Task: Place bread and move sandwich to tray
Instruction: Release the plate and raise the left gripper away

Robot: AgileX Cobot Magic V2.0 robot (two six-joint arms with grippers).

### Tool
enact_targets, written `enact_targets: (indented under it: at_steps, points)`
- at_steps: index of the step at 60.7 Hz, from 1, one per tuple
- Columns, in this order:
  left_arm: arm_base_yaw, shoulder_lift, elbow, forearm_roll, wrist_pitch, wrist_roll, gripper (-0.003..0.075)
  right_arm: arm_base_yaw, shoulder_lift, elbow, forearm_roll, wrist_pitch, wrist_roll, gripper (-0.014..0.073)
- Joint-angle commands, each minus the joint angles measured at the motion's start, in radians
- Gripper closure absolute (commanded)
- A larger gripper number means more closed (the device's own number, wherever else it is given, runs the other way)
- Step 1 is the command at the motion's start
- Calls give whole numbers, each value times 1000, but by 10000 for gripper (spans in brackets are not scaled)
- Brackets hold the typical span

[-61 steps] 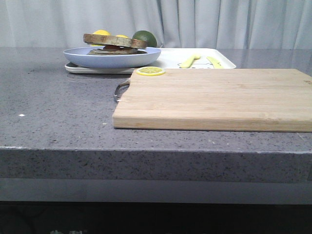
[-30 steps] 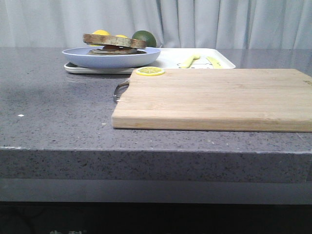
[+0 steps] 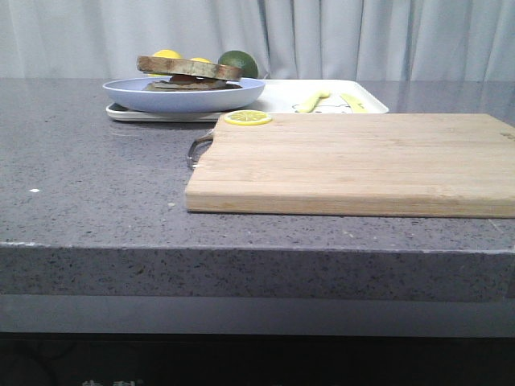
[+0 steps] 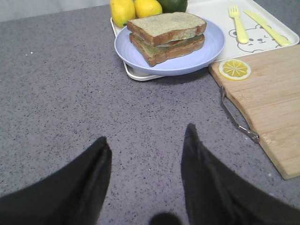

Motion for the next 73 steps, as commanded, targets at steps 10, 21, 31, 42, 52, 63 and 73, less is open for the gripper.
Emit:
enact_targets:
  at_steps: [10, 21, 31, 42, 52, 63, 73]
  points:
    - [-8, -198, 75, -7, -36, 1, 373, -4, -2, -26, 15, -76, -11, 130]
    - [-8, -261, 88, -5, -6, 1, 373, -4, -2, -26, -25, -73, -11, 130]
    - [-5, -269, 88, 13, 8, 1, 373, -4, -2, -26, -120, -58, -11, 130]
    - [-5, -269, 88, 14, 8, 1, 373, -4, -2, -26, -121, -28, -11, 130]
    - [-5, -269, 88, 14, 8, 1, 423, -4, -2, -26, -121, -22, -11, 249]
    - [-5, -269, 88, 14, 6, 1, 620, -4, -2, -26, -120, -22, -11, 545]
    - [-5, -269, 90, 14, 1, 1, 741, -4, -2, -26, -120, -23, -11, 660]
